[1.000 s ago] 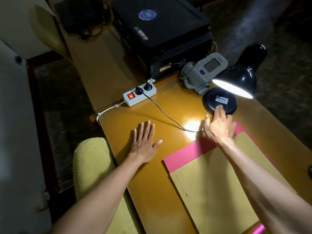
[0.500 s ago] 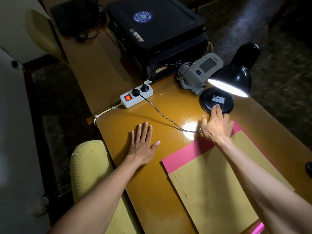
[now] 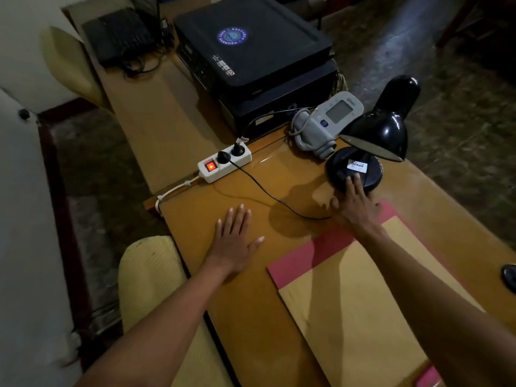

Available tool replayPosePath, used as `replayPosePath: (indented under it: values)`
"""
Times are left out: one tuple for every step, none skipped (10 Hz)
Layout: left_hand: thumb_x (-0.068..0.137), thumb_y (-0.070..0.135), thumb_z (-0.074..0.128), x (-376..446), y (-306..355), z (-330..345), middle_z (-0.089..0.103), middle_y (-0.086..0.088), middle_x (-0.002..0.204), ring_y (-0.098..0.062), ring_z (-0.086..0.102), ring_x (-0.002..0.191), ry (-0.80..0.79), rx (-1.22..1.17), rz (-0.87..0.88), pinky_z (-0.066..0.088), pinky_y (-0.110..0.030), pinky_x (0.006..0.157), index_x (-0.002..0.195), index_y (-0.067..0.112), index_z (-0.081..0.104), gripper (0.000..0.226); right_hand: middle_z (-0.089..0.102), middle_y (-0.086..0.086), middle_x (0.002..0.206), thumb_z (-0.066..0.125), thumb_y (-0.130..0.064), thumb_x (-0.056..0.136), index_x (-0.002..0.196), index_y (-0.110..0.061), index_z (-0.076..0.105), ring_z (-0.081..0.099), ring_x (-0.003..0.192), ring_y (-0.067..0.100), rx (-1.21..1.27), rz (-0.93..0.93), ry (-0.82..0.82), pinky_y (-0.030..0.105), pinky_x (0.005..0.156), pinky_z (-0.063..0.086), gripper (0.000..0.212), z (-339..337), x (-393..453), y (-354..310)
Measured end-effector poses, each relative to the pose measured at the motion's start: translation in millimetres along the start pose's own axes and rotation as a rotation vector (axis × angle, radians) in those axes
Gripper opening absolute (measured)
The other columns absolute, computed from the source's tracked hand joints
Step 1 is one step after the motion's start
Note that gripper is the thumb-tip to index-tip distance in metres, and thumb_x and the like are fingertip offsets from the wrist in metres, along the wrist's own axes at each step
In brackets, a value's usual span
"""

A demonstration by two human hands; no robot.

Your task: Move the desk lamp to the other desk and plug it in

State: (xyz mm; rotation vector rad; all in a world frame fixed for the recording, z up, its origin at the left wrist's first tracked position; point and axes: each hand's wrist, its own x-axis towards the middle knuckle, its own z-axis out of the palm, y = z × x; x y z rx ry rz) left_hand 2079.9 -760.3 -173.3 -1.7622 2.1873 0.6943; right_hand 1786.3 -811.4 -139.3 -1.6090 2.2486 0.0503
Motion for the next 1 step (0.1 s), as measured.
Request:
replayPosePath:
  values:
    - [0.104, 0.056, 0.021, -1.1, -0.7, -9.1, -0.022, -0.004, 0.165, -0.027, -0.019, 0.152, 0.012, -0.038, 0.029, -0.006, -0.049, 0.122, 0.158, 0.019, -0.012, 0.073, 0.003, 0.001, 0.172, 0.037, -0.049, 0.104, 0.164, -0.019, 0.011, 0.029, 0.146, 0.042, -0.009, -0.036, 0.005, 0.055, 0.107, 0.039, 0.072, 1.9, -14.9, 1.3]
